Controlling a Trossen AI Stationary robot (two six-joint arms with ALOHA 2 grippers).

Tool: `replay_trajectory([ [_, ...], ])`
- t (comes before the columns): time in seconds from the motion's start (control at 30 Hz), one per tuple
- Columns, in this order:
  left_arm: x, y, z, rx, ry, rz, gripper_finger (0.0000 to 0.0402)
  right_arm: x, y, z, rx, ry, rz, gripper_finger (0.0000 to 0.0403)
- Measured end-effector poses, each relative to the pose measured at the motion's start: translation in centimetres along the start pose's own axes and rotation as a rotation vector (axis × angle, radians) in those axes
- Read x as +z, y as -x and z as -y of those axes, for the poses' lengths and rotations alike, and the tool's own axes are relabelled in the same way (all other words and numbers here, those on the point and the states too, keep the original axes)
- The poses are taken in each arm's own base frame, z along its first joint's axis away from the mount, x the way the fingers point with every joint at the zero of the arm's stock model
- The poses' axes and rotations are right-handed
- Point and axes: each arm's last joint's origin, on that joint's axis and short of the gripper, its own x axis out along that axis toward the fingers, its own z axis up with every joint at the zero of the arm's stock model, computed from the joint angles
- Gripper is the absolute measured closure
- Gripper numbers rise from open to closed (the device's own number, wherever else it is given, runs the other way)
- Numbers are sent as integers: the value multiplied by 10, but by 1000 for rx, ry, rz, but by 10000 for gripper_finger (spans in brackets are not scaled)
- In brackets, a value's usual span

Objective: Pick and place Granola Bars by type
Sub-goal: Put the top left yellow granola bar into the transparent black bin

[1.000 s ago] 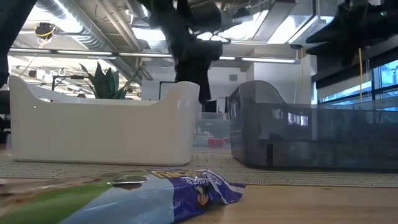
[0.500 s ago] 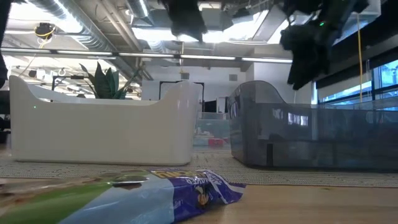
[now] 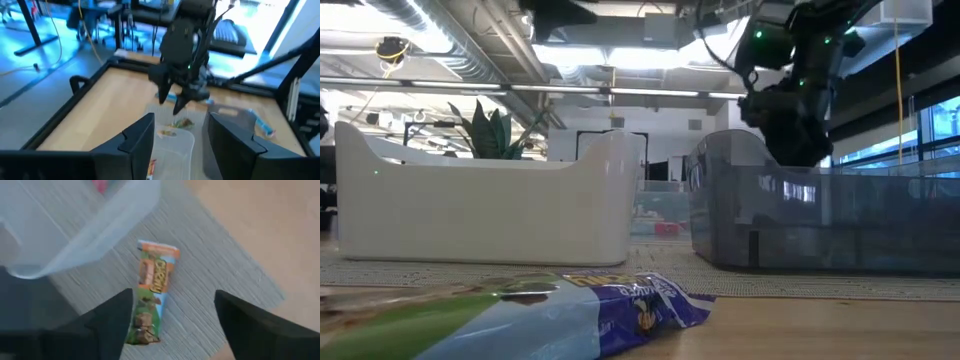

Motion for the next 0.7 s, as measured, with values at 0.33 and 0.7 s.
replay_trajectory([
  [0.33, -45, 11, -7, 17, 125, 33, 226, -2, -31, -14, -14, 60, -57, 87],
  [0.7, -49, 9, -8, 21, 131, 27, 230, -11, -60, -26, -57, 114, -128, 92],
])
